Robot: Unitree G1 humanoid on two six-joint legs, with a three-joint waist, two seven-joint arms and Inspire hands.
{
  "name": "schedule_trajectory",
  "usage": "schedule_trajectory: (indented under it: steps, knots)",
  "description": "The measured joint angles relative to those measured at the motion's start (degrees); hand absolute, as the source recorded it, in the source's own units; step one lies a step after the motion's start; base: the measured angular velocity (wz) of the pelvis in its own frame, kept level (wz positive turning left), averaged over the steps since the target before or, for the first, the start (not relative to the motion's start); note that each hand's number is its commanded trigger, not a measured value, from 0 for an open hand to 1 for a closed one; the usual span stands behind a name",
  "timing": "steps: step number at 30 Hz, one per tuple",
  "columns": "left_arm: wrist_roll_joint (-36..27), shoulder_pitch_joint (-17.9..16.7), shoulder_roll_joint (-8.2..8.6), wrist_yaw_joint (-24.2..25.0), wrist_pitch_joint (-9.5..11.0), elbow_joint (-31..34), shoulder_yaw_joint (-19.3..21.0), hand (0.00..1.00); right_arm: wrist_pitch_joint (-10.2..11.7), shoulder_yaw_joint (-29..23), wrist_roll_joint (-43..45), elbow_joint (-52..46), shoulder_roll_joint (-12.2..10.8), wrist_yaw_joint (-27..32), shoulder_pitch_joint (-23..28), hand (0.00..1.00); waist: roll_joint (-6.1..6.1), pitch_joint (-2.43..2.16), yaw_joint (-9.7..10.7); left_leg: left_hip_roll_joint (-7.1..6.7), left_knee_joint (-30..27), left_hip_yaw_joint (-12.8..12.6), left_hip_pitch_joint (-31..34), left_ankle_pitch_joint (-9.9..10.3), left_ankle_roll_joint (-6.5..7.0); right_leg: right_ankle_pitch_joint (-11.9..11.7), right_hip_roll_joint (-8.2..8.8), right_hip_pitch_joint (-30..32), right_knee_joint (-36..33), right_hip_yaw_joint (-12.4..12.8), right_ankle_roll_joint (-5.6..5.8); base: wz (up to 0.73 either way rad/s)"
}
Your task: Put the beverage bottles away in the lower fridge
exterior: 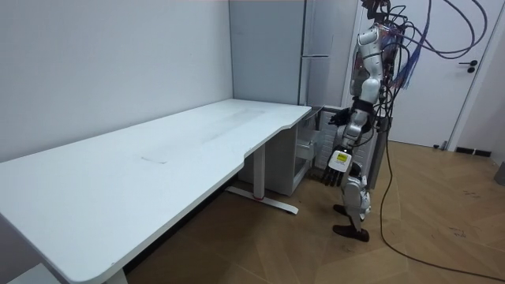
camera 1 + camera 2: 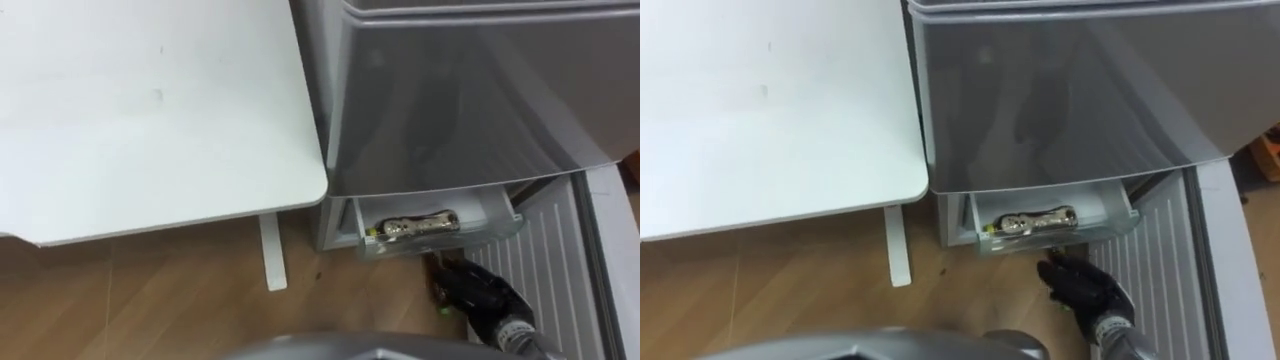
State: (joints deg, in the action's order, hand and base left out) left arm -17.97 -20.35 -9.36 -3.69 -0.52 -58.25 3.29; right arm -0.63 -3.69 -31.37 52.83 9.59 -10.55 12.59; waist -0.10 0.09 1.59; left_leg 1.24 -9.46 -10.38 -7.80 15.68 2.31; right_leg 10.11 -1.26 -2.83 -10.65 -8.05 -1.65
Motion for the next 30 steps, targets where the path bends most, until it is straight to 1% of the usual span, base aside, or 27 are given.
schedule_trajectory:
  steps: [1, 2, 4, 6, 8, 10, 12, 15, 19, 22, 23, 26, 30]
  knots:
    - [-0.1, 0.4, 0.03, 0.2, 0.0, -0.3, -0.3, 0.0, 0.0, 0.1, 0.6, 1.0, 0.0, 0.0, -0.1, 0.0, 0.0, 0.0, 0.0, -0.03, 0.0, 0.3, 0.0, 0.0, 0.0, 0.0, 0.03, 0.0, 0.0, -0.1, 0.0, 0.22]
    - [0.1, 1.3, 0.13, 0.5, 0.0, -1.0, -0.3, 0.0, 0.0, 0.2, 2.3, 3.0, -0.2, 0.1, -0.2, 0.0, -0.01, 0.02, -0.5, -0.04, 0.0, 0.4, 0.1, 0.0, 0.01, 0.0, 0.05, -0.1, 0.0, -0.3, 0.01, 0.1]
    - [1.0, 1.9, 0.19, 1.0, 0.0, -1.5, -0.2, 0.0, 0.4, 0.3, 5.8, 4.8, -0.4, 0.3, -0.4, 0.0, 0.15, 0.01, -0.4, -0.09, -0.2, 1.1, 0.3, 0.0, 0.01, 0.0, 0.12, -0.2, 0.1, -1.0, 0.01, 0.13]
    - [5.2, 2.4, 0.18, 1.1, -0.2, -1.5, 0.0, 0.0, 0.6, 0.6, 10.2, 8.4, -0.5, 0.8, -1.2, 0.0, 0.05, 0.1, -0.6, -0.08, -0.5, 1.4, 0.6, 0.0, 0.01, 0.0, 0.22, -0.2, 0.1, -1.6, 0.01, 0.13]
    - [7.0, 2.8, 0.18, 1.0, -0.8, -1.5, -0.1, 0.0, 0.5, 1.9, 12.0, 11.1, -0.5, 1.8, -2.1, 0.0, -0.19, 0.19, -0.5, -0.08, -1.0, 1.5, 1.1, 0.0, 0.01, 0.0, 0.28, -0.1, 0.1, -1.8, 0.01, 0.06]
    - [7.8, 3.4, 0.18, 1.0, -1.0, -1.5, -0.1, 0.0, 0.6, 2.2, 12.4, 12.3, -0.5, 2.4, -2.7, 0.0, -0.36, 0.28, -0.5, -0.09, -1.2, 1.6, 1.3, 0.0, 0.01, 0.0, 0.33, -0.2, 0.2, -2.0, 0.0, 0.06]
    - [9.7, 4.0, 0.19, 0.9, -1.1, -1.5, 0.0, 0.0, 0.5, 2.4, 13.4, 14.2, -0.5, 2.5, -4.2, 0.0, -0.62, 0.32, -0.3, -0.22, -1.4, 2.5, 1.2, 0.0, 0.01, 0.0, 0.46, -0.6, 0.3, -2.4, -0.01, 0.15]
    - [12.6, 4.1, 0.24, 0.7, -1.2, -1.5, 0.0, 0.0, 0.6, 2.4, 14.5, 15.1, -0.5, 2.9, -4.5, 0.0, -0.75, 0.36, -0.4, -0.27, -1.4, 2.8, 0.0, 0.0, 0.01, 0.0, 0.5, -1.9, 1.1, -2.9, 0.06, 0.12]
    - [13.5, 3.9, 0.23, 0.4, -1.2, -1.6, -0.1, 0.0, 0.7, 2.7, 15.8, 15.2, -0.5, 3.3, -4.8, 0.0, -0.75, 0.34, -0.6, -0.27, -1.3, 2.9, -0.2, 0.0, 0.01, 0.1, 0.45, -2.4, 1.3, -2.9, 0.08, 0.01]
    - [15.3, 3.9, 0.24, 0.3, -1.1, -2.1, -0.1, 0.0, 1.8, 3.6, 15.8, 16.6, -0.6, 3.4, -5.1, 0.0, -0.92, 0.37, -0.6, -0.25, -1.3, 3.0, -0.6, 0.0, 0.0, 0.0, 0.38, -3.2, 1.9, -3.0, 0.09, 0.02]
    - [16.8, 4.0, 0.24, 0.3, -1.1, -2.1, 0.0, 0.0, 2.1, 3.7, 15.9, 17.2, -0.7, 3.3, -5.4, 0.0, -1.0, 0.39, -0.5, -0.27, -1.3, 3.3, -0.5, 0.0, 0.0, 0.0, 0.39, -3.1, 2.1, -3.2, 0.09, 0.07]
    - [20.0, 4.3, 0.24, 0.4, -1.1, -2.1, 0.0, 0.0, 2.2, 3.8, 16.1, 18.5, -0.7, 2.7, -6.5, 0.0, -1.08, 0.36, -0.6, -0.3, -1.3, 3.6, -0.5, 0.0, 0.0, 0.0, 0.35, -3.3, 2.4, -3.4, 0.09, 0.07]
    - [22.0, 4.4, 0.23, 0.7, -1.2, -2.5, 0.0, 0.0, 2.4, 4.7, 16.4, 18.8, -0.6, 1.8, -6.9, 0.0, -1.21, 0.3, -0.6, -0.33, -1.3, 4.3, -0.6, 0.0, 0.0, 0.0, 0.35, -4.2, 2.9, -4.1, 0.09, 0.08]
